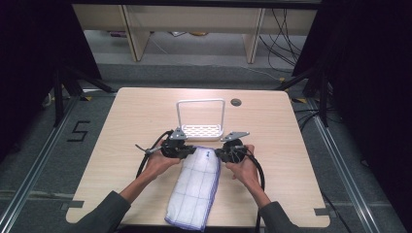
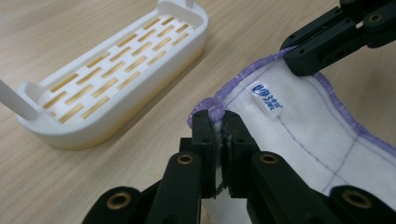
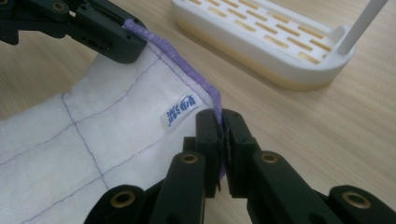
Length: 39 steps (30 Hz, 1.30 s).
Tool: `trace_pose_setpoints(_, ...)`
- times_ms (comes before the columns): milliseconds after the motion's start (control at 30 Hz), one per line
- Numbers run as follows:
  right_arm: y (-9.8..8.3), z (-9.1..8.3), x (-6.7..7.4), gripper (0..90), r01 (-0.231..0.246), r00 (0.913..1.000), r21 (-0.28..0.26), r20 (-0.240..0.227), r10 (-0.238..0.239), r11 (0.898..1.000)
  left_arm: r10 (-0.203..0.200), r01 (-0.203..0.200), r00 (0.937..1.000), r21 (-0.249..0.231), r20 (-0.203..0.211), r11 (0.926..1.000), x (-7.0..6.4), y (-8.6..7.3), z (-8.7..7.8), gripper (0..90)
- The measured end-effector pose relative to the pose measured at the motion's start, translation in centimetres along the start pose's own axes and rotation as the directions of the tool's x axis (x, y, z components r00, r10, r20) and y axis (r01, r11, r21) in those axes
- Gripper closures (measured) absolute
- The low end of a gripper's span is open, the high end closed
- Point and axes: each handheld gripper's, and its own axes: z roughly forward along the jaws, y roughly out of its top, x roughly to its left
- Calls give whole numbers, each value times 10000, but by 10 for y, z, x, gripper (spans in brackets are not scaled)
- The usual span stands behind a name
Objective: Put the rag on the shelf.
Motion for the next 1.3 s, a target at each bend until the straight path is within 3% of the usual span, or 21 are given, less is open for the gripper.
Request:
trace_pose_setpoints(100, 5, -6, 3, 866, 39, 9998, 128, -213, -37, 9999, 125, -124, 9999, -154, 65, 9998, -3, 4, -10, 848)
trace_pose_setpoints(233, 9, -11, 9, 867, 387, 9989, -304, -240, -394, 9988, 169, -159, 9996, -433, 222, 9989, -8, 8, -22, 849)
trace_pose_setpoints(267, 10, -11, 13, 867, 164, 9994, -407, -298, -176, 9990, 177, -166, 9996, -479, 229, 9987, -9, 9, -26, 848)
trace_pose_setpoints(300, 11, -15, 13, 867, 245, 9989, -223, -397, -254, 9994, 112, -97, 9995, -535, 279, 9985, -10, 10, -29, 847)
trace_pose_setpoints(333, 12, -16, 13, 867, 553, 9979, -424, -303, -566, 9976, 83, -68, 9996, -579, 256, 9983, -11, 10, -31, 846)
trace_pose_setpoints(500, 18, -28, 21, 868, 521, 9979, -691, -352, -546, 9962, 276, -247, 9992, -953, 292, 9951, -17, 17, -46, 846)
trace_pose_setpoints(667, 27, -42, 26, 868, 978, 9945, -1245, -264, -1018, 9874, 445, -406, 9985, -1164, 310, 9924, -24, 24, -66, 847)
trace_pose_setpoints(833, 39, -58, 34, 869, 1036, 9932, -1771, -344, -1114, 9787, 652, -596, 9974, -1565, 308, 9859, -28, 33, -91, 848)
trace_pose_setpoints(933, 46, -68, 38, 869, 1031, 9922, -2075, -470, -1152, 9728, 606, -537, 9976, -1714, 350, 9837, -28, 36, -102, 848)
trace_pose_setpoints(1033, 52, -77, 41, 870, 1327, 9877, -2327, -501, -1481, 9635, 536, -441, 9975, -1899, 453, 9808, -28, 41, -109, 848)
trace_pose_setpoints(1133, 57, -87, 43, 870, 1325, 9887, -2419, -358, -1453, 9612, 620, -521, 9970, -1906, 458, 9803, -30, 51, -114, 849)
trace_pose_setpoints(1300, 74, -104, 42, 871, 1640, 9843, -2991, -138, -1761, 9400, 775, -659, 9962, -2323, 410, 9704, -34, 76, -129, 848)
